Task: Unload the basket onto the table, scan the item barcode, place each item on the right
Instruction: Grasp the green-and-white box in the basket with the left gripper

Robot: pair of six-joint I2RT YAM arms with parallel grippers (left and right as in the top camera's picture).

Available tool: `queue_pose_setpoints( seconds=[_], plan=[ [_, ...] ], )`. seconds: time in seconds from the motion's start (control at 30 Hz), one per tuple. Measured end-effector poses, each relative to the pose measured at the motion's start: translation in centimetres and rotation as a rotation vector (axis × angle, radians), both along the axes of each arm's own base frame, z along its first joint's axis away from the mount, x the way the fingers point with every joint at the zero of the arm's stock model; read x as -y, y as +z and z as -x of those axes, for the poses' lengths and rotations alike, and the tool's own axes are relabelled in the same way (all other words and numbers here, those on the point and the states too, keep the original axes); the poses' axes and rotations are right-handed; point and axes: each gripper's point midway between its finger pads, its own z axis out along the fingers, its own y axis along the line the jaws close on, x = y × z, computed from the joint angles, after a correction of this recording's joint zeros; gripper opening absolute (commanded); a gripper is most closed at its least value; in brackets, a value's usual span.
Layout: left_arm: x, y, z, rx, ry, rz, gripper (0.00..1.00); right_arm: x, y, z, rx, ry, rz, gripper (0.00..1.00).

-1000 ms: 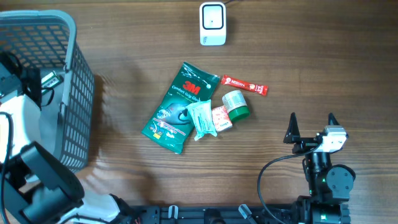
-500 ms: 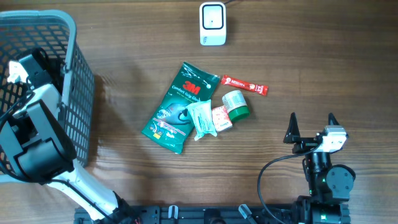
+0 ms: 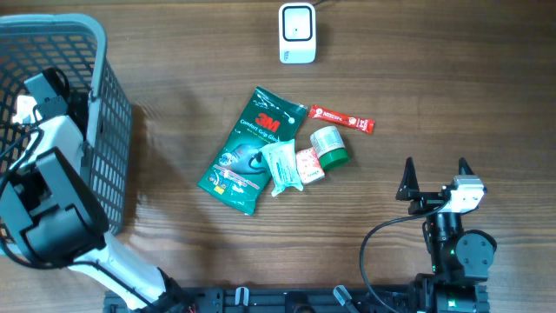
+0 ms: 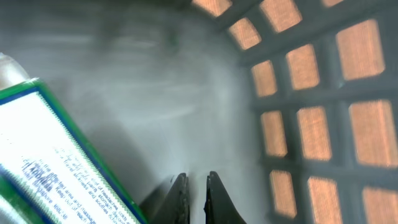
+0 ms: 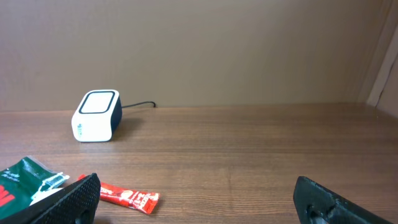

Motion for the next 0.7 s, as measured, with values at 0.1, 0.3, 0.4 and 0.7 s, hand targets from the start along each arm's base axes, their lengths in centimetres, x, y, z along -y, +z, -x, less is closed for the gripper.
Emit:
queue_pose_setpoints(
  seconds=[0.1, 0.3, 0.4, 0.7],
  plan=[
    [1.3, 2.2, 2.6, -0.058, 0.000, 0.031, 0.04, 0.0, 0.0, 0.0, 0.000, 0.000, 0.000, 1.00],
    [2.3, 6.2, 4.4, -0.048, 0.001, 0.025, 0.90, 0.0, 0.0, 0.0, 0.000, 0.000, 0.000, 1.00],
    [2.1, 6.9, 4.0, -0.020, 0.003, 0.013, 1.00, 0.0, 0.0, 0.0, 0.000, 0.000, 0.000, 1.00],
    [3.3, 6.2, 4.3, -0.001, 0.035, 0.123, 0.99, 0.0, 0.0, 0.0, 0.000, 0.000, 0.000, 1.00]
  ],
)
